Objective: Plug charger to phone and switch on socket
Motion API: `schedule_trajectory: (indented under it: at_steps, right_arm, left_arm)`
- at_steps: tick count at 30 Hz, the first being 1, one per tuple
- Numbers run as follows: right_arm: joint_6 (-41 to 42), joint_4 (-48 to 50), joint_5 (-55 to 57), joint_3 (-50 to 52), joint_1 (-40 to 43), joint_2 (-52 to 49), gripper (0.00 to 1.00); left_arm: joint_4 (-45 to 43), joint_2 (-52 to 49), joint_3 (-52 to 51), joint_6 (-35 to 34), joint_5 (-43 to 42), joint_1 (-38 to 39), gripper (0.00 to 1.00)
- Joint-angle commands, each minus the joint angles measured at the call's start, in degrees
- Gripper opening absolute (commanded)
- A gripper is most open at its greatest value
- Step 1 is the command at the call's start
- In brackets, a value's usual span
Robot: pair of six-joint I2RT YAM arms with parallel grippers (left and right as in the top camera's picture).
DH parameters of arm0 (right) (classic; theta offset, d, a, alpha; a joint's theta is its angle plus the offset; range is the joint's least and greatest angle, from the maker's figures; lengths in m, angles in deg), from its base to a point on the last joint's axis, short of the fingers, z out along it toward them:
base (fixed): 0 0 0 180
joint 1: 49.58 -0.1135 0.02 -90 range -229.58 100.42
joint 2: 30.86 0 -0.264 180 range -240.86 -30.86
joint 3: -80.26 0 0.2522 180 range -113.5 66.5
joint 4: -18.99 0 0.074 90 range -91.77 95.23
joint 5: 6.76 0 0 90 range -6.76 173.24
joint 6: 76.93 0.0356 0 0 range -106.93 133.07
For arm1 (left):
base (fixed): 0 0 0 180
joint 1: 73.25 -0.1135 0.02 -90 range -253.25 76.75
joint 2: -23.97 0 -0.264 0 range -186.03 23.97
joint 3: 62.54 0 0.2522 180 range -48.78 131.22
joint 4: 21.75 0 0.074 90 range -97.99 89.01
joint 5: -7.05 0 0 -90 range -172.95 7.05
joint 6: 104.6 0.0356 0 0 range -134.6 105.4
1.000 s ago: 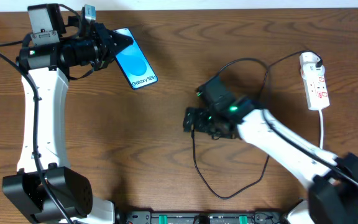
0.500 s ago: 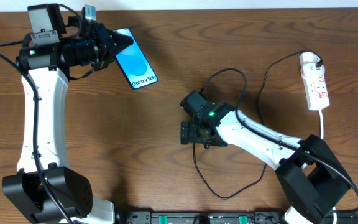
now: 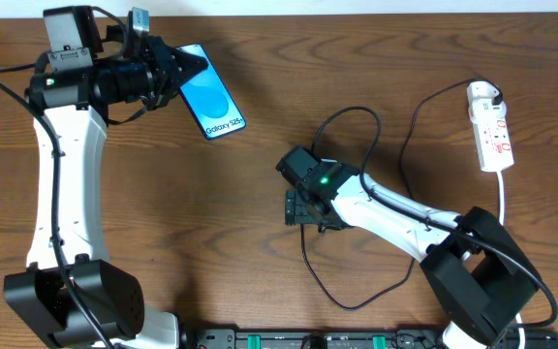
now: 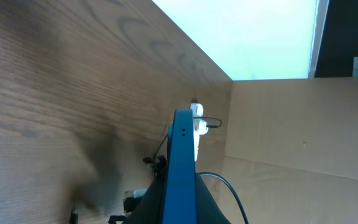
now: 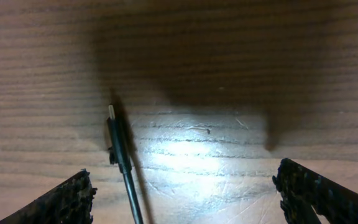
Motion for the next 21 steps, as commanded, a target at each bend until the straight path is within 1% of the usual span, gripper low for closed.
schedule_trajectory:
  at_steps: [1,17,19,21]
  right_arm:
    - [1.03,-0.11,1.84,-0.52,-0.87,-1.33,0.9]
    - [1.03,-0.28,1.88,-0.52,-1.88,-3.61,0.9]
    - [1.05,-0.28,2.51,-0.52,-2.21,-3.61,0.87]
    - [1.05,-0.28,2.73,-0.52,-2.49,-3.63,0.8]
  left_arm:
    - [-0.17,0.63,0.59,0.76,-1.81,-0.13,0.07]
    - [0.04,0.63,0.59,0.76,-1.84,-0.13,0.07]
    - [0.04,0.63,0.59,0.74,-1.84,-0.13,0.07]
    - [0.04,0.63,0.59,0.76,-1.81,-0.13,0.07]
